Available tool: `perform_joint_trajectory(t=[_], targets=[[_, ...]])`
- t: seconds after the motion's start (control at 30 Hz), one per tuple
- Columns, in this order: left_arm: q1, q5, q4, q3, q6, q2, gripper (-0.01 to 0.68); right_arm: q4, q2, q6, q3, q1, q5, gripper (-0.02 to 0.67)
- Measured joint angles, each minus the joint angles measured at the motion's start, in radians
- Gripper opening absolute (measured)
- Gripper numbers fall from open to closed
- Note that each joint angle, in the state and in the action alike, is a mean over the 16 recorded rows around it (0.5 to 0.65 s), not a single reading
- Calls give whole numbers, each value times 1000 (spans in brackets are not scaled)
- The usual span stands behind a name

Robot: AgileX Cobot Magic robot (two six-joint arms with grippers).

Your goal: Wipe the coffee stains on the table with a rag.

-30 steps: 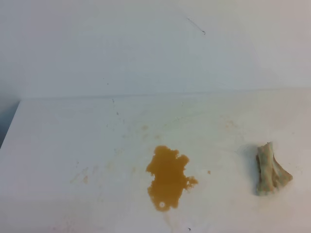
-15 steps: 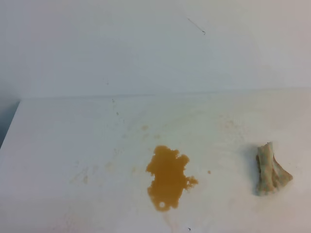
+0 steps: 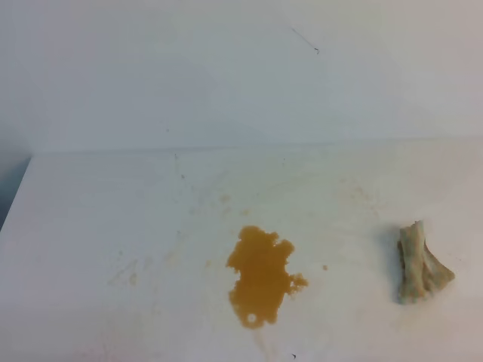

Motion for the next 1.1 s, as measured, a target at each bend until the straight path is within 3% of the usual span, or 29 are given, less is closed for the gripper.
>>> perform_joint_trajectory(t=[0.73, 1.1], targets=[[0, 1, 0, 0, 0, 1, 4, 15, 0, 0, 5, 0, -190, 3], [0, 1, 0, 0, 0, 1, 5, 134, 0, 12, -15, 0, -403, 3]])
